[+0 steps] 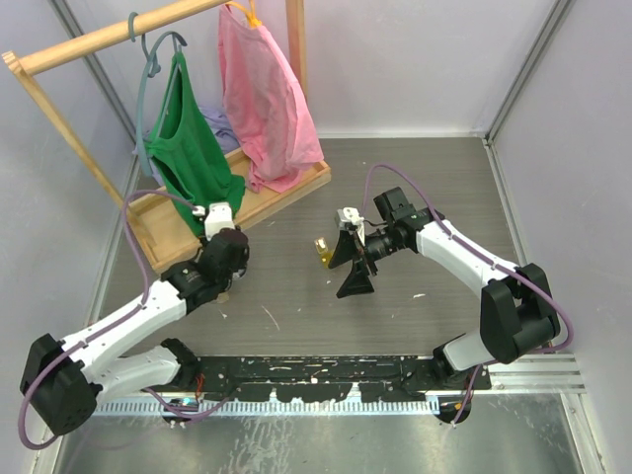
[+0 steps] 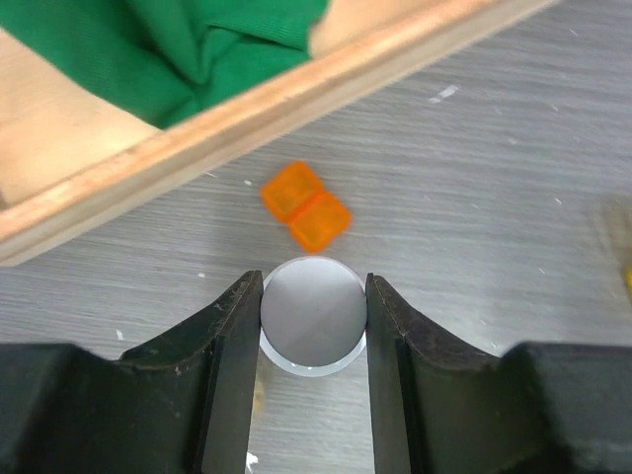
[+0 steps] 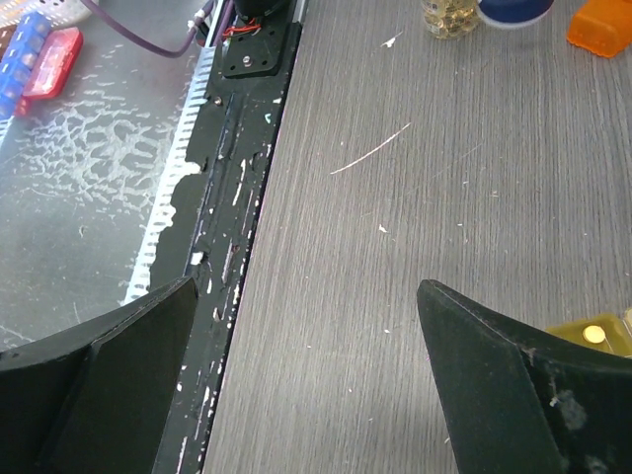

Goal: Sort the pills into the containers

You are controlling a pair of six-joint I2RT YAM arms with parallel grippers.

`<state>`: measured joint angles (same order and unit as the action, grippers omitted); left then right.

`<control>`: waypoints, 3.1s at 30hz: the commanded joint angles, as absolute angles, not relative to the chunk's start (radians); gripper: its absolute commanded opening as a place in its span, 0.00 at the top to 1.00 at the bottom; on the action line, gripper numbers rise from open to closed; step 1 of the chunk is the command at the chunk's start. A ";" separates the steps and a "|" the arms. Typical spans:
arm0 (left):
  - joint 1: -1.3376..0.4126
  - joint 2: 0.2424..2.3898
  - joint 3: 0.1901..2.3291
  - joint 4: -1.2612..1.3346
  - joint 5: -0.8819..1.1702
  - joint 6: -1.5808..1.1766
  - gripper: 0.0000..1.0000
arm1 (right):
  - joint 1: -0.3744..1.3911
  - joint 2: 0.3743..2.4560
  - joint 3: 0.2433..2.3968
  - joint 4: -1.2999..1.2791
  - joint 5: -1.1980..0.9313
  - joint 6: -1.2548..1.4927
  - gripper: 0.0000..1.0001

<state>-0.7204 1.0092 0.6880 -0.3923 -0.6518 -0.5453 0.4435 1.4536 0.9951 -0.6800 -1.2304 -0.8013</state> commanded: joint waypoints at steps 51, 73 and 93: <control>-0.461 0.986 0.512 0.306 0.295 -0.875 0.24 | 0.254 1.707 0.858 0.113 -0.894 0.213 0.13; -0.472 1.767 0.938 0.122 0.222 -0.735 0.63 | 0.229 1.938 1.011 -0.059 -0.943 0.185 0.47; -0.531 1.917 1.033 0.167 0.311 -0.727 0.66 | 0.262 1.976 1.071 -0.189 -0.859 0.101 0.57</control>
